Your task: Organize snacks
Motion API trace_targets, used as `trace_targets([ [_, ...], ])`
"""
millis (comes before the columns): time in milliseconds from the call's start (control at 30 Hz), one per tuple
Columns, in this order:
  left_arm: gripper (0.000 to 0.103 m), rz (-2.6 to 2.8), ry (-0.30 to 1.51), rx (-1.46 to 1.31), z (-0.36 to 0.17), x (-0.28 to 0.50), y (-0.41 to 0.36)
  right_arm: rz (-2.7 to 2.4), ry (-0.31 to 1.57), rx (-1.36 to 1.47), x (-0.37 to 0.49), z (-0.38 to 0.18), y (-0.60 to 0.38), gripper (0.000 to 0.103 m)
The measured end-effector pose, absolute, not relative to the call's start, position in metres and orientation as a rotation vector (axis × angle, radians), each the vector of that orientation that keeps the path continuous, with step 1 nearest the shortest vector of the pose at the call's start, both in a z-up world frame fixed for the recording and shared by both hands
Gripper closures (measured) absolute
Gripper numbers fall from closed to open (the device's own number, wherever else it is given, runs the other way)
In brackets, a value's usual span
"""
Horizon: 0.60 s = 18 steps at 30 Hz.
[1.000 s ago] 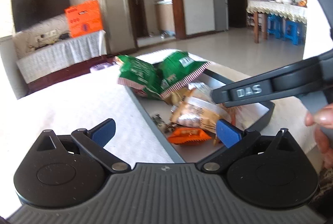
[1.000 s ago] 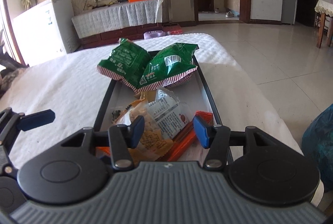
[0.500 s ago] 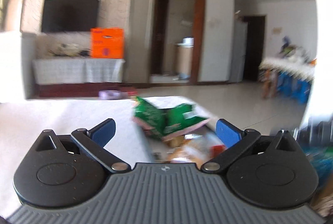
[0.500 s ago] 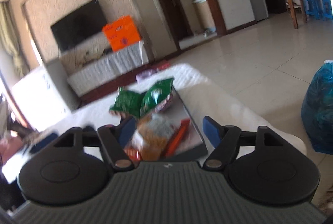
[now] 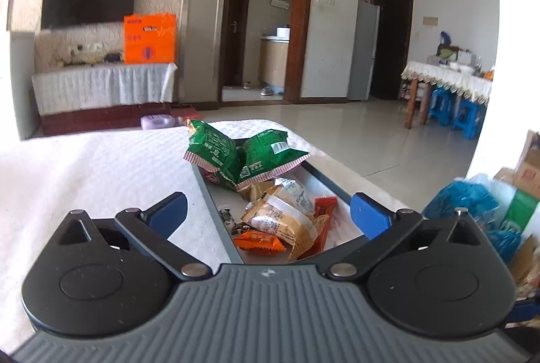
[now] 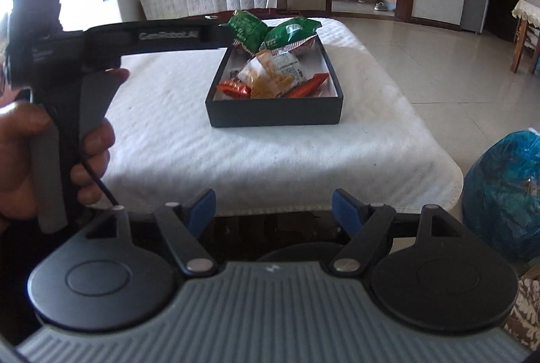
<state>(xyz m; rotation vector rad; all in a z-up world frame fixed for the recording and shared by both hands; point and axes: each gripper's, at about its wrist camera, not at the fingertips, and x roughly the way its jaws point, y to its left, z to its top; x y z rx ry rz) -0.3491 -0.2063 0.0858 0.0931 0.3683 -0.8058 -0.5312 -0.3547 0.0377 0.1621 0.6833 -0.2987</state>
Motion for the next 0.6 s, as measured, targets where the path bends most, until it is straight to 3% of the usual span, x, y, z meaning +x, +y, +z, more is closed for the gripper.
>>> trace_targets([
  [433, 0.000, -0.760, 0.366, 0.054, 0.089, -0.362, -0.216, -0.414, 0.729, 0.099, -0.515, 0.039, -0.374, 0.025],
  [600, 0.000, -0.722, 0.351, 0.194, 0.089, -0.368, -0.229, -0.363, 0.793, 0.027, -0.506, 0.033, -0.364, 0.025],
])
